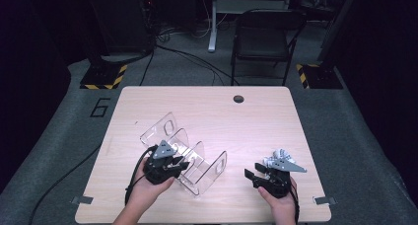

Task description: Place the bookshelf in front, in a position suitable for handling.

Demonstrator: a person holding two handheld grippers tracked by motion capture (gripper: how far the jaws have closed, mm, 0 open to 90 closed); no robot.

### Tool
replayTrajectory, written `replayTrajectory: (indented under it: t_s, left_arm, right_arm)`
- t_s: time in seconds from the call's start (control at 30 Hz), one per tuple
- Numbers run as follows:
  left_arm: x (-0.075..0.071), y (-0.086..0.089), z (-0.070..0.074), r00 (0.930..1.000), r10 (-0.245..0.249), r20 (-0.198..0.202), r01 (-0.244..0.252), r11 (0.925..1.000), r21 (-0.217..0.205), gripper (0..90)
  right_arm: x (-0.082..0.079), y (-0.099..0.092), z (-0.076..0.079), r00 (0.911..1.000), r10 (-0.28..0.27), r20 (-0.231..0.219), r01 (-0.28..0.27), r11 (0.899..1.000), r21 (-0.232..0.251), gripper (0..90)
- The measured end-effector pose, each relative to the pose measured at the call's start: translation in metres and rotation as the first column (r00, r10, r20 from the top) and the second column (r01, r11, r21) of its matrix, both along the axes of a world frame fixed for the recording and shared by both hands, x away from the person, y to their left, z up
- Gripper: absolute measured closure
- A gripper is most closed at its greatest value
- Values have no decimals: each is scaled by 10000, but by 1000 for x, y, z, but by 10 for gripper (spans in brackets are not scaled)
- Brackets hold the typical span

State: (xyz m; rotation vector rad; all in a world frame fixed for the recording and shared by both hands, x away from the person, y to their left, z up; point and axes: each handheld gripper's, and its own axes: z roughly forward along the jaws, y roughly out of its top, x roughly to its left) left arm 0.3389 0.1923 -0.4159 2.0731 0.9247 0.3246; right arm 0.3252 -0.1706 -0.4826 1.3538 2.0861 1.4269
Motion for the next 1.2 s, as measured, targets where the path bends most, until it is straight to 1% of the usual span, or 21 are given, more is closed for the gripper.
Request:
replayTrajectory:
  t_s: [0.1, 0.13, 0.23, 0.27, 0.5, 0.63, 0.77, 0.83, 0.9, 0.93, 1.03, 1.07, 1.2]
  left_arm:
    - [0, 0, 0, 10000, -27, -39, 27, 10000, -2, 700]
    - [0, 0, 0, 9999, -100, 83, 98, 9998, 156, 704]
    - [0, -2, -1, 9999, -46, 113, 45, 9999, 116, 708]
    - [-1, -3, -2, 9997, 3, 225, -8, 9997, 227, 713]
    - [1, -2, -2, 9997, -97, 203, 93, 9997, 207, 724]
    - [2, -2, -3, 9997, -73, 215, 69, 9998, 178, 733]
    - [2, -3, -4, 9998, -15, 216, 12, 9999, 129, 735]
    - [2, -4, -4, 9999, -4, 168, 1, 9999, 165, 737]
    - [2, -4, -5, 9998, 24, 195, -27, 9999, 151, 738]
    - [3, -4, -5, 9997, -5, 260, -1, 9997, 237, 737]
    - [3, -5, -5, 9996, 23, 283, -29, 9998, 216, 738]
    - [3, -5, -5, 9996, 31, 283, -38, 9996, 264, 738]
    - [4, -5, -5, 9997, 8, 264, -16, 9996, 272, 748]
  right_arm:
    - [1, -3, 0, 10000, -6, 42, 6, 10000, 1, 455]
    - [0, -4, 0, 10000, -98, 14, 98, 9999, 31, 455]
    - [0, -4, 0, 9999, -110, -7, 110, 9999, 60, 455]
    - [1, -5, 1, 9999, -65, 81, 65, 10000, 7, 455]
    - [1, -11, 0, 9998, -218, 29, 218, 9998, -41, 455]
    - [1, -15, 0, 9995, -320, 1, 320, 9995, -1, 455]
    - [1, -18, 0, 9991, -413, -11, 413, 9991, -64, 455]
    - [1, -20, -1, 9991, -427, 4, 427, 9990, -106, 455]
    - [1, -21, 0, 9989, -468, -26, 468, 9989, -87, 455]
    - [1, -23, 0, 9988, -491, 6, 491, 9987, -103, 455]
    - [1, -26, 0, 9986, -532, 52, 533, 9984, -171, 454]
    - [0, -27, 0, 9984, -572, -8, 572, 9983, -109, 455]
    - [0, -31, 0, 9978, -669, 7, 669, 9977, -126, 454]
